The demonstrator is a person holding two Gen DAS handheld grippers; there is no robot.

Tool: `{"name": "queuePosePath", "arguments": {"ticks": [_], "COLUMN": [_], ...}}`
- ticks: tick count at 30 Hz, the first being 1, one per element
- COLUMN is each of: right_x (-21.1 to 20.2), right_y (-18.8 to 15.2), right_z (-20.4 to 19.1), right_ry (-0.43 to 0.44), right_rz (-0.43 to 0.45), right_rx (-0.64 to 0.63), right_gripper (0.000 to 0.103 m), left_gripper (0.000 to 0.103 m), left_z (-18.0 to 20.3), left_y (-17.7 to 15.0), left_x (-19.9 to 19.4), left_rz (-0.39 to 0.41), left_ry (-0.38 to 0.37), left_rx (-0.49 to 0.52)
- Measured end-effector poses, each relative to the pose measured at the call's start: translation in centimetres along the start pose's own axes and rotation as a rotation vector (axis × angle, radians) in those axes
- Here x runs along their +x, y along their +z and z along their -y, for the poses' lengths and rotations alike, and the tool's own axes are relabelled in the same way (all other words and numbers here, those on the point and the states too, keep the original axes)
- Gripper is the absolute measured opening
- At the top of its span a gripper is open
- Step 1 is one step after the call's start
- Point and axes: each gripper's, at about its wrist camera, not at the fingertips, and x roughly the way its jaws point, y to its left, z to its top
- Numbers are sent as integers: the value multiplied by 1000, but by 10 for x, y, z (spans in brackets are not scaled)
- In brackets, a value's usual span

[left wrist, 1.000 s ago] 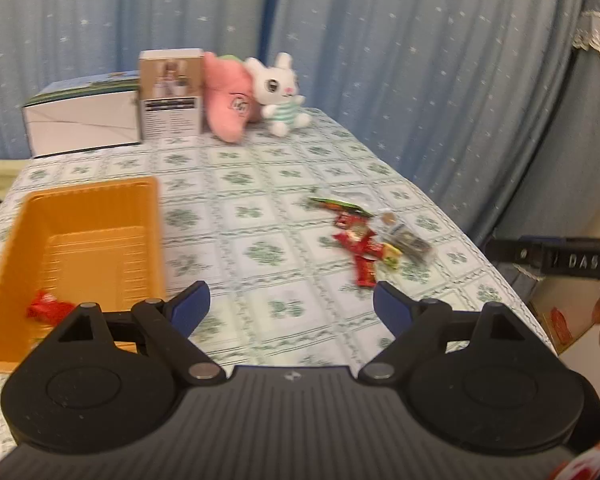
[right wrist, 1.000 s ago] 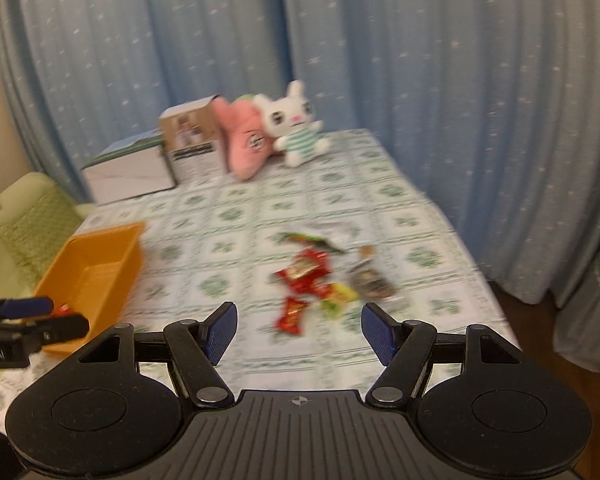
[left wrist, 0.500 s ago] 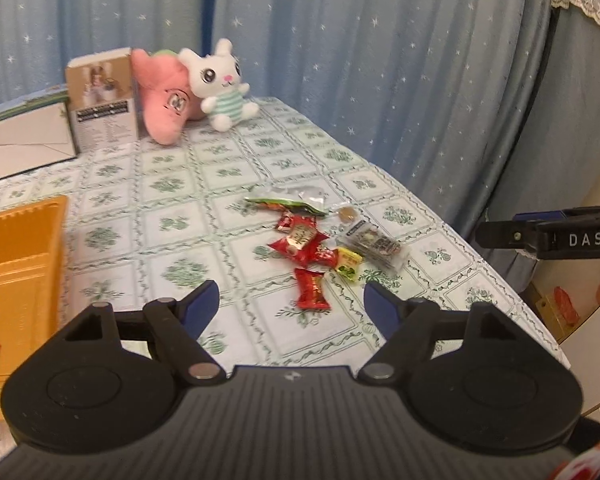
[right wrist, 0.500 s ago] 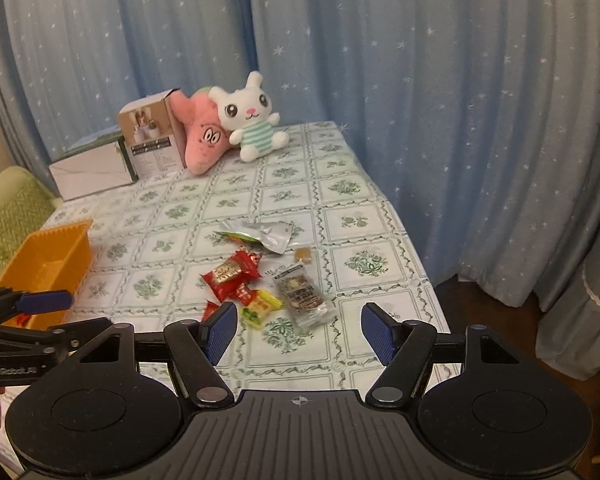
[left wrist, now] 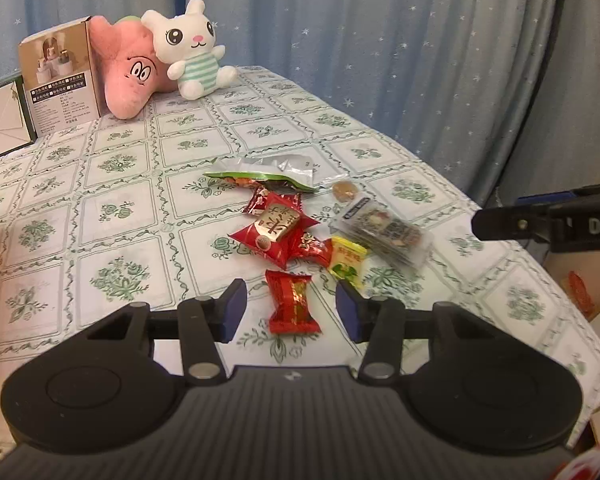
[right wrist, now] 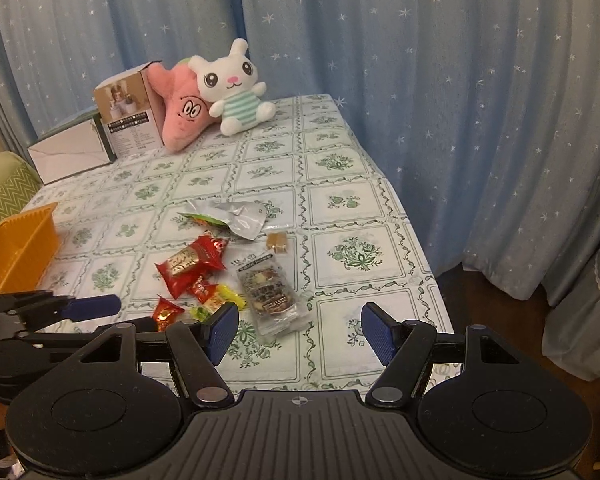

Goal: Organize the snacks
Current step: 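Grasp a red candy packet with the left tool while the right tool grasps the clear snack bag, then carry both snacks over the orange tray and open both tools to release them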

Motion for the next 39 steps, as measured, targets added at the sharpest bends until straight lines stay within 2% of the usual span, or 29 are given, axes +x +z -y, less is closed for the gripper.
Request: {"name": "queuePosePath", "arguments": {"ticks": [6,9,13,22,24,32,33,39], "right_x": [17,27,42,81,90,110,110,94], "right_y": [3,5,7,12,13,13,14,14], "right_z": [1,1,-3,-20,-21,-19,-20,-26], "right_ry": [1,10,31,39,43,51,52,34], "right_rz": [-9,-18,-30,-84,-100,-110,-109,-110], "right_rx": [-21,-33,-66,-189,-205,-213,-215,-197], "right_gripper": [69,69,69,67,54,49,40,38], "left_gripper": [32,20,20,19,19,19,19,20], "left_z": [0,-3,-10,-34,-37,-40,-41,-39], "left_y": [-4,-6,-9,-11,-11,-9,-10,-12], "left_x": [25,32,30,-1,-7,-18,-19,-35], "left_rz": [-28,-35,-30,-5,3,10,8,5], "left_ry": [0,-6,-12,-15,-16,-28,-28,-11], "left_rx": [19,15,7,-72,-83,-94,-95,-87]}}
